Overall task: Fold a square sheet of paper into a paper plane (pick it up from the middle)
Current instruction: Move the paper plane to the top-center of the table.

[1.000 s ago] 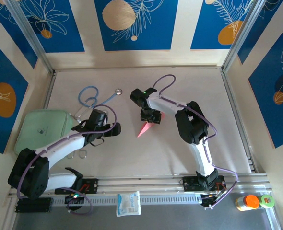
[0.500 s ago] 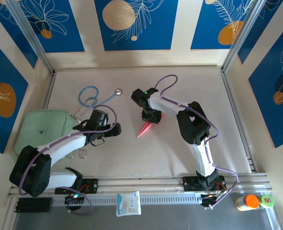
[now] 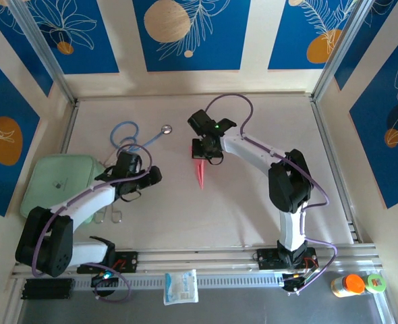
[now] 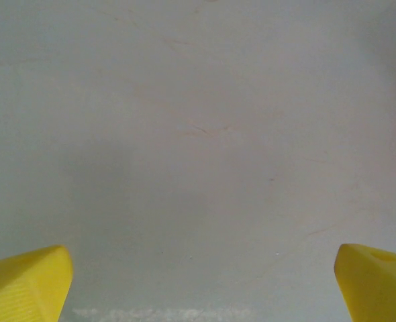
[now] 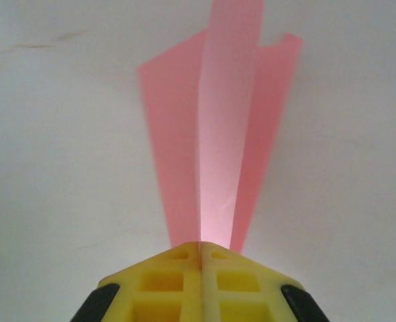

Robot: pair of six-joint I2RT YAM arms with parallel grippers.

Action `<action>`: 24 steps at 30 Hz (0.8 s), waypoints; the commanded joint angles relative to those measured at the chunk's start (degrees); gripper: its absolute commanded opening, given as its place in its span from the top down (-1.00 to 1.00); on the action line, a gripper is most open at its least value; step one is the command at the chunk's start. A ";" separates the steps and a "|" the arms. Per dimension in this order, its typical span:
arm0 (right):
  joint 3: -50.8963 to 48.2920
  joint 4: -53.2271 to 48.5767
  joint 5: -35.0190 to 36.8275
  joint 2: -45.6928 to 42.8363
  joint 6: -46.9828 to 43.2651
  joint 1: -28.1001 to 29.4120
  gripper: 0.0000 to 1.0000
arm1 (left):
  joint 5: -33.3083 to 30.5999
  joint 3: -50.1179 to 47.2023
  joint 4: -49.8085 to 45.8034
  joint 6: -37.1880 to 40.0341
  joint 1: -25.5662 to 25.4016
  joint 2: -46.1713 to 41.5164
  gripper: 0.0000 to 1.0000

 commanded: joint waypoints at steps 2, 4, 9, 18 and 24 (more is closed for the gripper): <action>-4.77 11.77 -18.59 -2.37 -8.33 -0.02 0.99 | 3.55 -1.97 1.85 -4.13 2.12 -3.17 -0.99; -7.89 16.61 -22.88 -3.05 -7.65 -0.21 0.98 | 2.78 -2.74 1.73 -5.19 2.43 -4.76 -0.99; -14.49 24.71 -31.32 -1.49 -3.65 -2.75 0.96 | 1.69 -4.41 2.42 -5.99 2.46 -9.09 -0.91; -23.61 33.35 -35.72 0.96 -0.22 -6.52 0.90 | 13.85 -5.98 12.53 -7.83 1.68 -5.73 -0.66; -25.76 33.84 -36.01 1.93 0.23 -8.01 0.80 | 21.02 -4.72 20.99 -10.66 -0.35 2.13 -0.49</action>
